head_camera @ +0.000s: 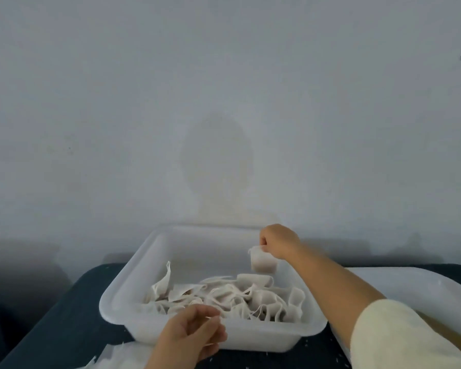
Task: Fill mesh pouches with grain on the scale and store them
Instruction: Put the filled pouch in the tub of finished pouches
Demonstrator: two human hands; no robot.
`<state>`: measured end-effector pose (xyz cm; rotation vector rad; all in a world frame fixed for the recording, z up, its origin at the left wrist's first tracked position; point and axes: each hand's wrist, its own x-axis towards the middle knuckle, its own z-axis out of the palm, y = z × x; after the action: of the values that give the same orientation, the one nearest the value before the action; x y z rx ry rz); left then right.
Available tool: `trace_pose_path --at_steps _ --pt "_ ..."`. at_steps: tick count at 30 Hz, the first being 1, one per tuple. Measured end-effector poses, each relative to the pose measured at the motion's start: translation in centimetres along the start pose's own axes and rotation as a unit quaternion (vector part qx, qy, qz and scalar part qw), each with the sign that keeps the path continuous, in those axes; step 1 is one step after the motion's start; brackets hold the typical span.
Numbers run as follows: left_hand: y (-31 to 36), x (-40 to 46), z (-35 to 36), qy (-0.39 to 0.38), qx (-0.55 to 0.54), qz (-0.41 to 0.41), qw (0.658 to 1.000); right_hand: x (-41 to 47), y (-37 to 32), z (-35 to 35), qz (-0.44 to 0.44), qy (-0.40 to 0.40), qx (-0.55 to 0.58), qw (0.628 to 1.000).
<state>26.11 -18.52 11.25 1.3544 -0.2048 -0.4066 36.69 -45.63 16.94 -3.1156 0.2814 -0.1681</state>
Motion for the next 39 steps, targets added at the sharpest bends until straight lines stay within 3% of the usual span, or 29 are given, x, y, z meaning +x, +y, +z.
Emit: trace_pose_path --at_steps 12,22,26,30,36,39 --pt "-1.7 -0.7 -0.3 -0.011 0.068 -0.004 0.998 -2.4 1.4 4.5 -0.005 -0.119 0.006 0.993" --pt "-0.6 -2.2 0.6 -0.002 0.12 0.002 0.993 -4.9 0.6 0.4 -0.028 -0.067 0.058 0.996" --pt "-0.2 -4.3 0.2 0.015 0.16 0.02 0.987 -7.9 -2.9 -2.4 -0.073 -0.011 0.145 0.987" --pt "-0.2 -6.6 -1.1 0.02 0.156 0.034 0.987 -12.5 -8.2 -3.2 -0.146 -0.016 0.251 0.957" --pt "-0.4 -10.2 -4.3 0.06 0.139 0.044 0.987 -18.1 -15.3 -0.6 -0.235 -0.069 0.222 0.944" --pt "-0.7 -12.2 -6.8 0.095 0.208 0.067 0.971 -19.9 -18.1 1.6 -0.256 -0.135 0.197 0.937"
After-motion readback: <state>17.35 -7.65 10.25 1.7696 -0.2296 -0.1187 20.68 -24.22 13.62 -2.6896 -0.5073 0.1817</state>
